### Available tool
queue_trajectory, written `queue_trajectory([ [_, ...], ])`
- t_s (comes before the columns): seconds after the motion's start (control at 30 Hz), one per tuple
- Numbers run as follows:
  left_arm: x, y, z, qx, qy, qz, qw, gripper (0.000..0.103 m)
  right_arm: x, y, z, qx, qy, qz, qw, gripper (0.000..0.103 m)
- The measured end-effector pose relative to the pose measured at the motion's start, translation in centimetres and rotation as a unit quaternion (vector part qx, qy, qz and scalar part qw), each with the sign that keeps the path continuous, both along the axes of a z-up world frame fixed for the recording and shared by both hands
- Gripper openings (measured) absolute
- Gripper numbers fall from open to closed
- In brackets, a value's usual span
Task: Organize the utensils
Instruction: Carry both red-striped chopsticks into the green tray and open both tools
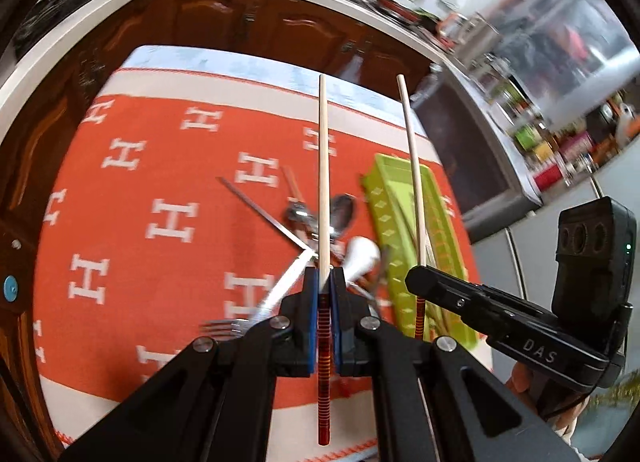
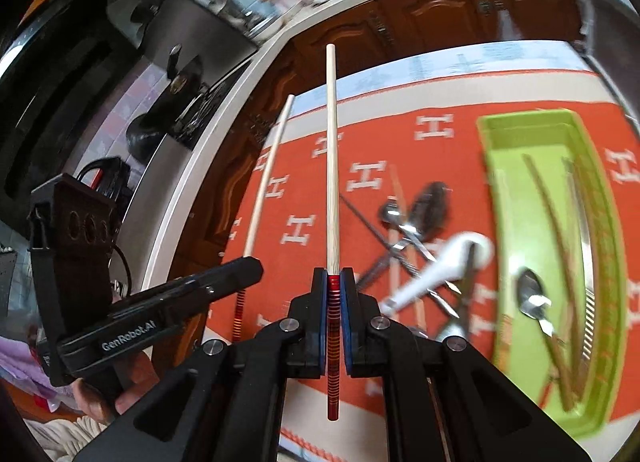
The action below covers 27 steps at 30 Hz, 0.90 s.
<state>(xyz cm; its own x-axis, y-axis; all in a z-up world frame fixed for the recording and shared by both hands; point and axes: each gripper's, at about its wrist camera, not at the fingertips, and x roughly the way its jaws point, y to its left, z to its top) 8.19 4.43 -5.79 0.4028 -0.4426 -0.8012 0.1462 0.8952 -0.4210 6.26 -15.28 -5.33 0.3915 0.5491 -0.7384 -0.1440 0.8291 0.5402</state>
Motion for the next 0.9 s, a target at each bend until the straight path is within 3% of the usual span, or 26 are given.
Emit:
queue_trajectory([
  [0.37, 0.2, -11.7, 0.3, -0.005, 0.029, -0.085, 0.9959, 0.003, -5.4, -12.0, 0.4, -0.056, 0.002, -0.092, 0.994, 0.005],
  [0.53, 1.5, -15.8, -1.6, -0.005, 0.060, -0.093, 0.9939, 0.003, -5.9, -16.5, -0.8, -0.094, 0.010, -0.121, 0.988, 0.006],
  [0.7, 2.5, -18.2, -4.1, 0.001, 0.088, -0.105, 0.9906, 0.004, -4.9, -17.9, -2.8, -0.122, 0.022, -0.111, 0.986, 0.006],
  [0.73, 2.6, -18.5, -4.5, 0.009, 0.090, -0.105, 0.9903, 0.005, -4.7, -18.0, -3.2, -0.125, 0.026, -0.107, 0.986, 0.006],
  [0.8, 2.7, -19.0, -5.1, 0.017, 0.097, -0.106, 0.9895, 0.025, -4.3, -18.0, -4.0, -0.135, 0.032, -0.096, 0.986, 0.007],
  [0.87, 2.6, -19.2, -5.5, 0.024, 0.099, -0.105, 0.9893, 0.037, -3.8, -17.9, -5.0, -0.140, 0.048, -0.088, 0.985, 0.010],
  [0.9, 2.6, -19.2, -5.6, 0.028, 0.098, -0.104, 0.9893, 0.038, -3.6, -18.2, -5.5, -0.140, 0.054, -0.088, 0.985, 0.014],
])
